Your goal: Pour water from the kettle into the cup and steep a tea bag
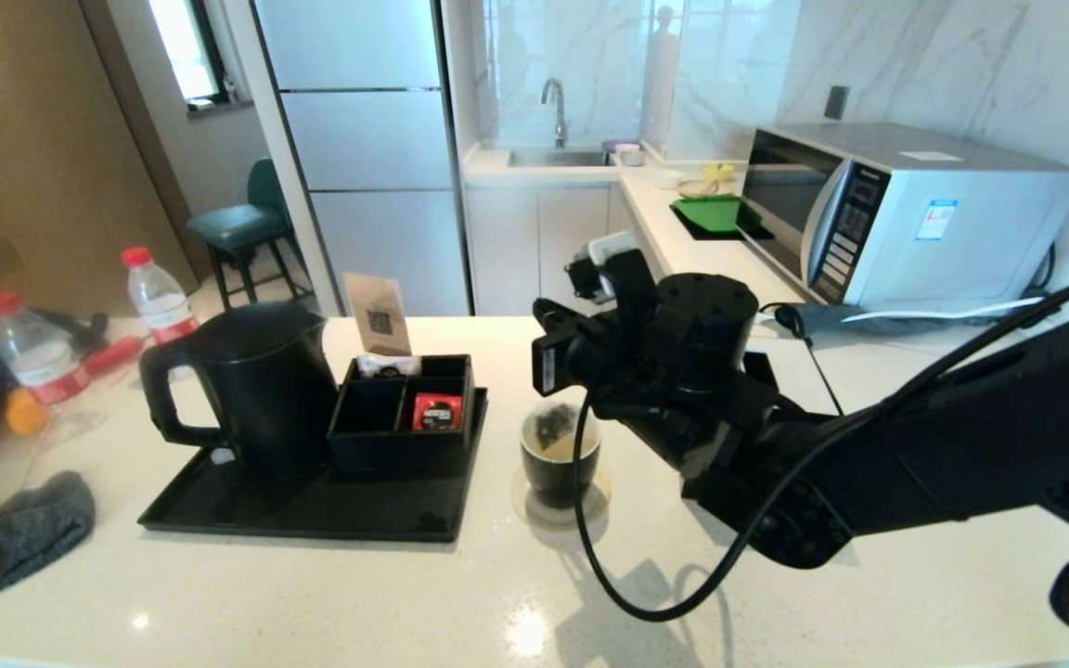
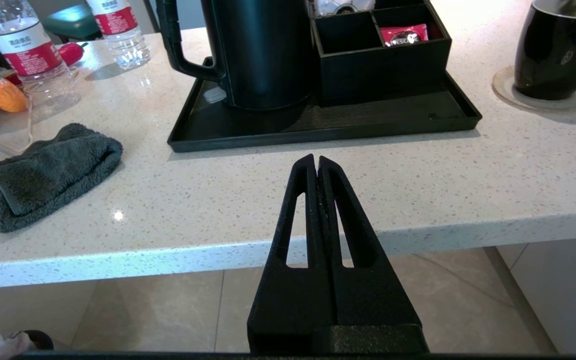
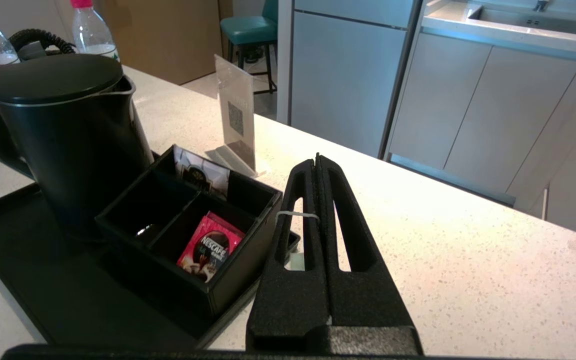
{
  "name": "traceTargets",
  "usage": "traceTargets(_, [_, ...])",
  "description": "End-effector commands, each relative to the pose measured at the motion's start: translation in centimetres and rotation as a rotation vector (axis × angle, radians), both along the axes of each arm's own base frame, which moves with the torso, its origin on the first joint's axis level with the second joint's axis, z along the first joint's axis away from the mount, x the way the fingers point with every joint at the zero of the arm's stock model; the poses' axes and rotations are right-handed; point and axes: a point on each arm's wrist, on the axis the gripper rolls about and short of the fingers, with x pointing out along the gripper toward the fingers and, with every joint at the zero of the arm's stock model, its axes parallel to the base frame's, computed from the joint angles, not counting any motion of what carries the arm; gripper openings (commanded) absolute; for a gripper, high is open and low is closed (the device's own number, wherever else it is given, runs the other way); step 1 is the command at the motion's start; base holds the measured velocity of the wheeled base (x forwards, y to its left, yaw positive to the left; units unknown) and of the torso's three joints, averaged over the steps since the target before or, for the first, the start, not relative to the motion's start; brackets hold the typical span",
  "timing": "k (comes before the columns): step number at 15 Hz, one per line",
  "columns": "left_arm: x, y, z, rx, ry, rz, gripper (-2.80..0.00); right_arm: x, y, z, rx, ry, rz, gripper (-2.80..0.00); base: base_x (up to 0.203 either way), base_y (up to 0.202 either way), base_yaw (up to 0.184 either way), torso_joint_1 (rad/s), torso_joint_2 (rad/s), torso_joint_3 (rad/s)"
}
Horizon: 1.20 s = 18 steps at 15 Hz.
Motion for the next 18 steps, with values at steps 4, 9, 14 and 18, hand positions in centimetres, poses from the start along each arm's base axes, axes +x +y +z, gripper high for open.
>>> traceTargets(4, [0.0, 0.0, 0.0, 0.0, 0.0, 0.0, -2.8, -0.2, -0.1, -1.8, -0.021, 0.025, 0.001, -2.8, 0.0, 0.0, 0.0, 0.0, 0.0, 0.0])
traceTargets(9, [0.0, 0.0, 0.0, 0.0, 0.0, 0.0, -2.8, -0.1, 0.1, -2.5, -0.036, 0.039, 0.0, -2.8, 0.0, 0.0, 0.0, 0.0, 0.0, 0.0])
traceTargets(14, [0.0, 0.0, 0.0, 0.0, 0.0, 0.0, -2.8, 0.2, 0.3, -3.9, -0.062, 0.065, -0.052, -2.8, 0.0, 0.0, 0.0, 0.0, 0.0, 0.0])
traceTargets(18, [0.0, 0.0, 0.0, 0.0, 0.0, 0.0, -2.8, 0.5, 0.4, -5.1, -0.087, 0.092, -0.115, -2.8, 0.0, 0.0, 0.0, 0.0, 0.0, 0.0])
